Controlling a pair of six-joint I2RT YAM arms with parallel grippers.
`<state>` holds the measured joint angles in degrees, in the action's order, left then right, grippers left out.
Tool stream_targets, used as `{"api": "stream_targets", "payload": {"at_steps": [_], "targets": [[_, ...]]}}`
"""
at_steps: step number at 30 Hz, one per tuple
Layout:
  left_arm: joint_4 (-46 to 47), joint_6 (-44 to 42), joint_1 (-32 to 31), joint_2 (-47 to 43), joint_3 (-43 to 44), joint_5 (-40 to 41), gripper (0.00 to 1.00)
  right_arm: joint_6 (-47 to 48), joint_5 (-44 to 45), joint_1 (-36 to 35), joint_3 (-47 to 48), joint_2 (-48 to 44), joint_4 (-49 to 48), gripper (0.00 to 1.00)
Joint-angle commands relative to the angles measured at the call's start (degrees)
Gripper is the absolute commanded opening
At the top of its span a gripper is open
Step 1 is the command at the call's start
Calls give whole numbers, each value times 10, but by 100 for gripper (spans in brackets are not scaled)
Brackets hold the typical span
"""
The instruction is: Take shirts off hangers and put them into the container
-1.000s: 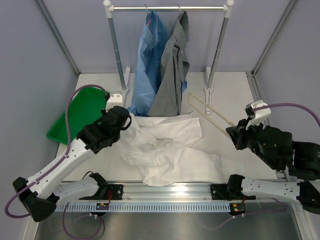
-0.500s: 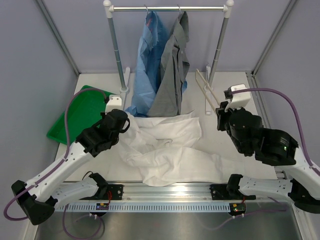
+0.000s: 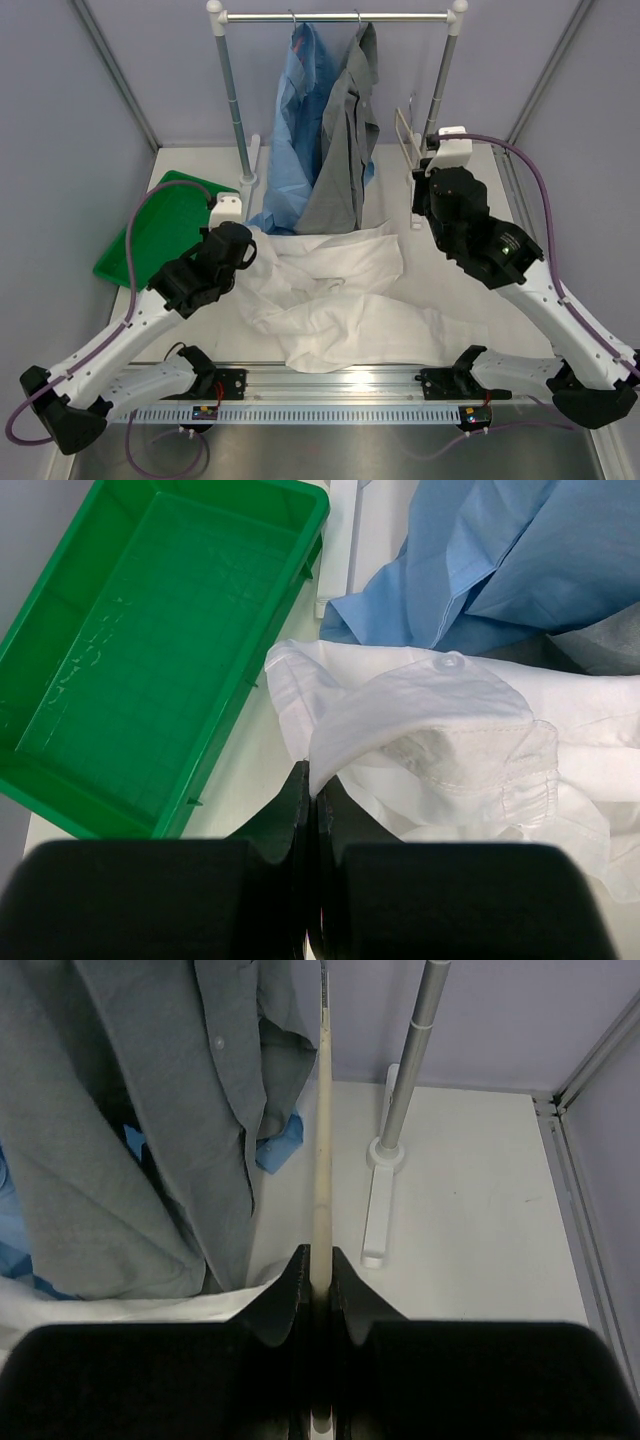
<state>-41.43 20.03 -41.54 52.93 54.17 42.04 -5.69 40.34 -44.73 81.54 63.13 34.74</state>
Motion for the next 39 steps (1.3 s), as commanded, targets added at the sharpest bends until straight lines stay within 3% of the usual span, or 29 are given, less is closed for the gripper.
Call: {"api": "stream_targets", "payload": {"at_steps": [1,8,26,34,39], "targets": [[29,-5,3,-17,-1,-2,0,37,-46,50,49,14,-93,0],[35,-9,20,-27,2,-23,0,78,-161,133,118,78,-143,0],[46,-13,54,-39,-6,-64,0,106,-271,249,275,233,-173,0],[48,-12,59,-41,-7,-71,0,98,-309,275,287,271,-153,0],[47,-12,59,-38,-7,-73,0,89,-308,276,239,262,-161,0]]}}
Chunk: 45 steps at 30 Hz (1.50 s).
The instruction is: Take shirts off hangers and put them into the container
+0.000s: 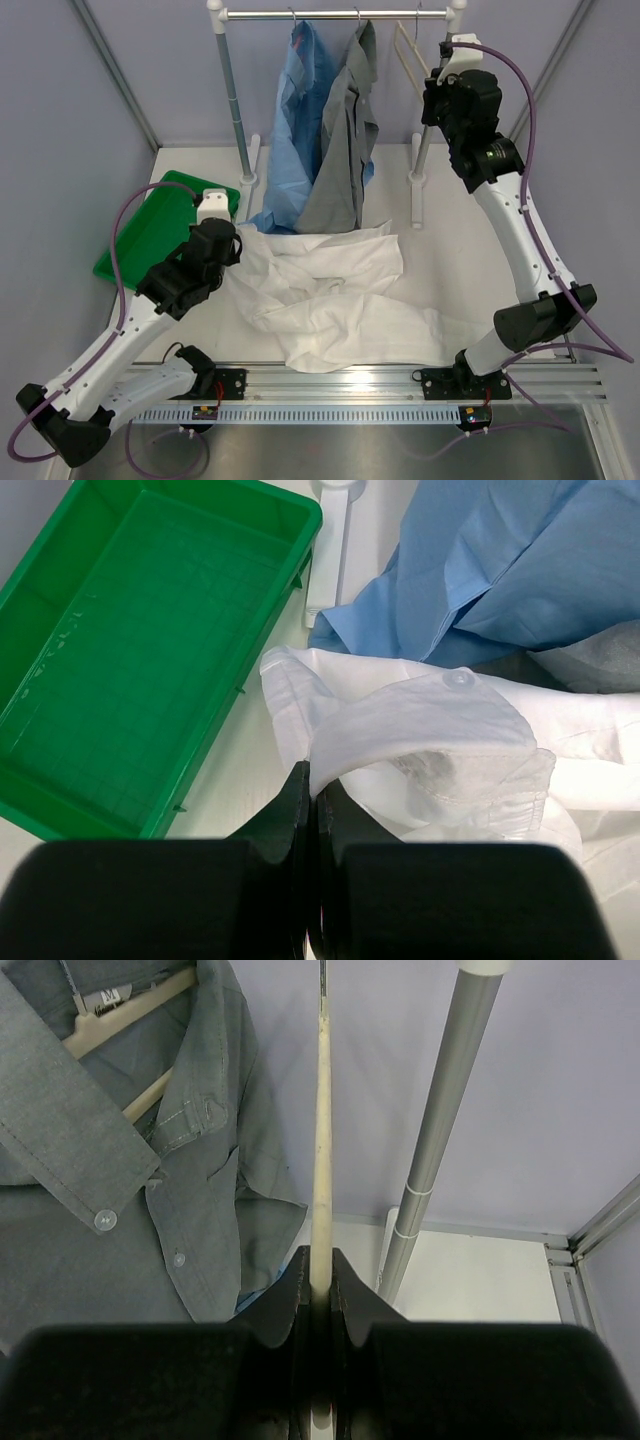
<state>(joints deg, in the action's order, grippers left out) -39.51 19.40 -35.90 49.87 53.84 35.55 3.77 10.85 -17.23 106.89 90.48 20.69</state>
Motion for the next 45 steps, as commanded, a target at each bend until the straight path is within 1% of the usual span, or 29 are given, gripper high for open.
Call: {"api": "stream_targets", "payload": {"at_steps": [1,2,4,5,7,8,11,12,13,15,17,21,25,29,30,31,32,35,37,38,40,41,44,45], "targets": [[28,-6,3,-8,-4,-7,0,-9,-11,1,-26,-21,-26,0],[28,-6,3,-9,-4,-7,0,-10,-11,1,-44,-24,-32,2],[29,-6,3,-10,-5,-8,0,-15,-11,1,-58,-39,-32,9],[29,-6,3,-10,-4,-9,0,-17,-12,1,-68,-44,-31,20],[28,-6,3,-10,-1,-15,0,-17,-14,1,-76,-64,-29,34],[29,-5,3,-10,2,-17,0,-17,-14,1,-81,-69,-27,49],[23,-4,3,-9,16,-29,0,-17,-14,1,-87,-97,-14,73],[21,-5,3,-9,21,-39,0,-19,-14,1,-89,-105,-9,86],[10,-4,3,-8,28,-42,0,-22,-18,1,-91,-122,-5,92],[0,-6,3,-11,43,-37,0,-26,-21,1,-99,-141,14,99],[-13,-12,3,-18,50,-25,0,-34,-32,1,-122,-174,23,99],[-40,-24,3,-18,77,31,0,-68,-54,1,-177,-238,41,99],[-65,-35,4,-18,111,44,0,-91,-98,1,-237,-318,64,99],[-68,-56,3,-17,125,-38,0,-106,-128,1,-313,-388,87,99],[-65,-56,3,-14,125,-97,0,-109,-132,1,-325,-402,89,99],[-60,-55,3,-9,123,-130,0,-116,-143,1,-338,-426,92,100],[-56,-53,2,-4,116,-193,0,-120,-147,1,-358,-439,97,99],[-33,-31,-10,25,91,-278,1,-131,-160,2,-391,-478,102,100],[-12,-14,-29,41,74,-287,2,-132,-165,1,-404,-496,106,99],[-4,2,-56,58,65,-279,2,-132,-166,1,-408,-500,115,99],[16,21,-81,75,37,-266,2,-131,-167,1,-418,-513,121,99],[22,39,-100,95,29,-267,6,-132,-170,1,-424,-515,122,99],[52,76,-127,121,-7,-261,7,-135,-177,2,-443,-529,119,99],[66,84,-131,131,-23,-257,9,-136,-181,1,-446,-531,120,100]]}}
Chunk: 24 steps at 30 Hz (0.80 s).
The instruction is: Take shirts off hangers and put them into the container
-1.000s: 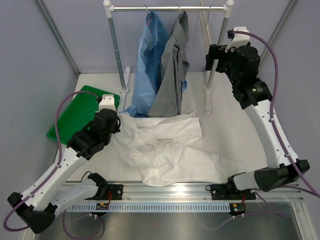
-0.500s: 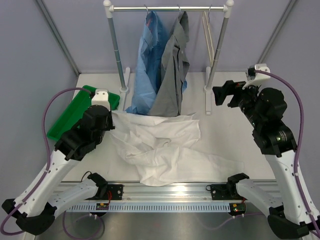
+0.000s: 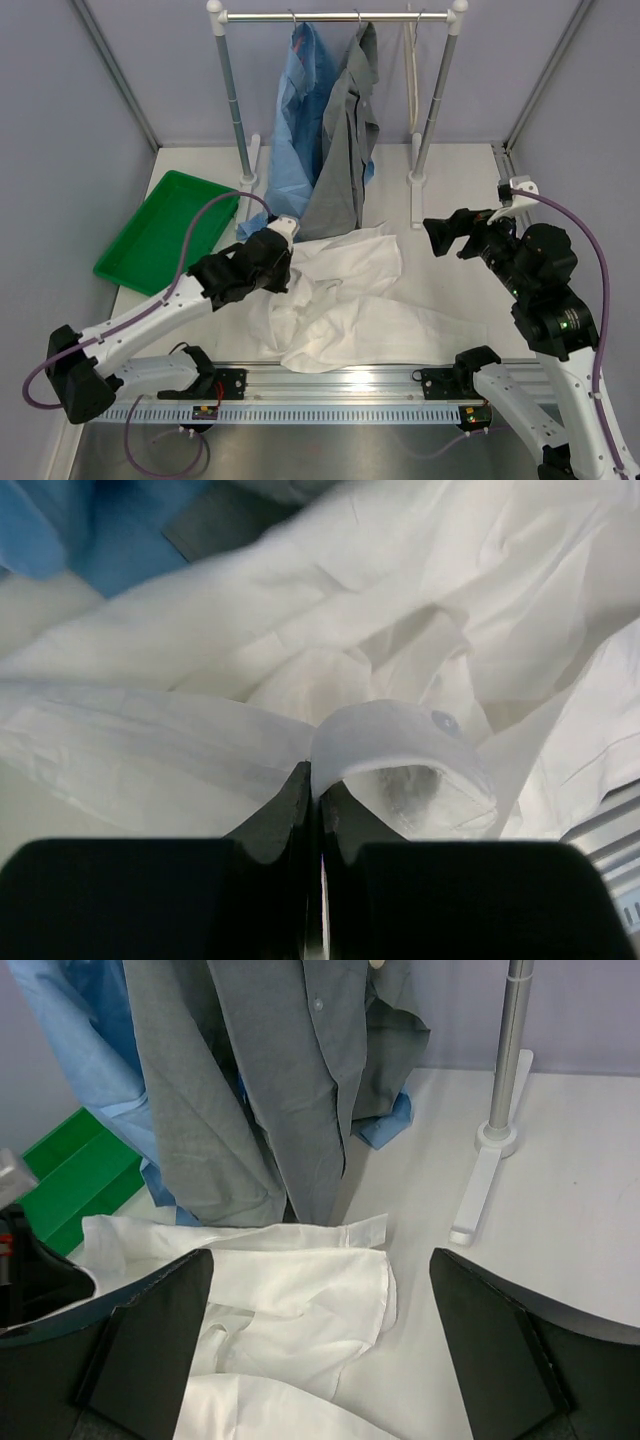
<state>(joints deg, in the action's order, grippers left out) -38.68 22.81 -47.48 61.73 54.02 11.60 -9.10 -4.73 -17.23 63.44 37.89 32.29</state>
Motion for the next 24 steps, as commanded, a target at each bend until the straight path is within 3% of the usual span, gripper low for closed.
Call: {"api": "stream_targets", "payload": {"at_steps": [1,2,6,7,9,14,24], "targets": [[63,66,-20,18,-32,-11,12,-9,-26,1,-17,-7,3,99],[68,71,-22,22,-39,-3,16,-10,-28,1,-20,-7,2,100],[77,89,-25,32,-59,6,59,-10,-35,1,-29,-10,0,99],[69,91,-25,33,-52,8,82,-10,-38,1,-30,-10,0,100],[31,95,-25,34,-37,24,99,-9,-48,1,-30,-11,0,100],[-11,122,-25,35,-15,81,99,-10,-68,1,-37,-19,-7,99],[126,152,-25,125,-73,91,99,-10,-84,1,-53,-32,-15,99]]}}
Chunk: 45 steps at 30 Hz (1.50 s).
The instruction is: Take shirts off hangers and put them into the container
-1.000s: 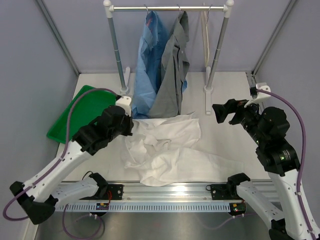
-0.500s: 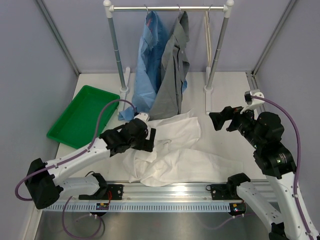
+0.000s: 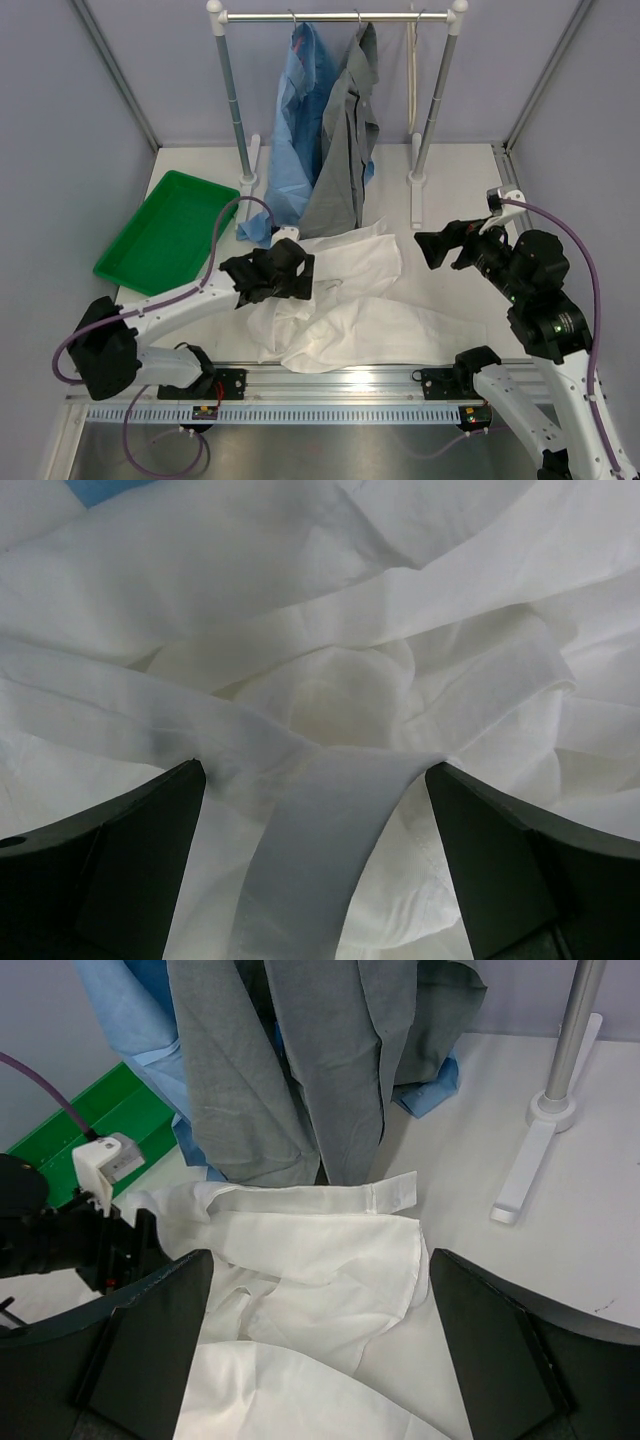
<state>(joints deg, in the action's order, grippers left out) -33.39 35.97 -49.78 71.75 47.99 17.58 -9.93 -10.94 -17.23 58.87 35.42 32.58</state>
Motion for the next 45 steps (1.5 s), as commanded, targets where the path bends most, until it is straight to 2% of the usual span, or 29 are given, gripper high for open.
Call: {"api": "stream_targets", "payload": {"at_steps": [1,10,13,16,19,20,22,23,26,27,28,37,45], "targets": [[80,22,-2,33,-15,32,99,-1,-22,1,-8,-7,-19,99],[123,60,-2,138,-31,63,98,3,-31,1,-14,-19,-22,100],[127,70,-2,174,-32,62,94,4,-33,1,-15,-21,-22,99],[131,77,-1,195,-33,55,85,4,-34,1,-16,-21,-21,99],[126,80,-1,202,-30,61,65,6,-34,1,-14,-22,-19,99],[126,80,-1,201,-31,64,53,8,-34,1,-14,-24,-20,99],[125,82,-1,200,-37,65,44,7,-33,1,-15,-25,-20,99],[124,84,-1,196,-39,65,33,8,-32,1,-16,-25,-20,99],[122,86,-1,177,-49,68,15,8,-33,1,-16,-25,-20,100],[118,88,-1,159,-52,71,5,8,-34,1,-16,-25,-20,99],[112,88,-1,149,-52,78,1,8,-34,2,-16,-25,-20,100],[-32,61,0,22,7,121,0,7,-30,1,-13,-31,-18,100],[-206,20,18,-61,136,175,0,5,-27,1,-10,-34,-18,99]]}}
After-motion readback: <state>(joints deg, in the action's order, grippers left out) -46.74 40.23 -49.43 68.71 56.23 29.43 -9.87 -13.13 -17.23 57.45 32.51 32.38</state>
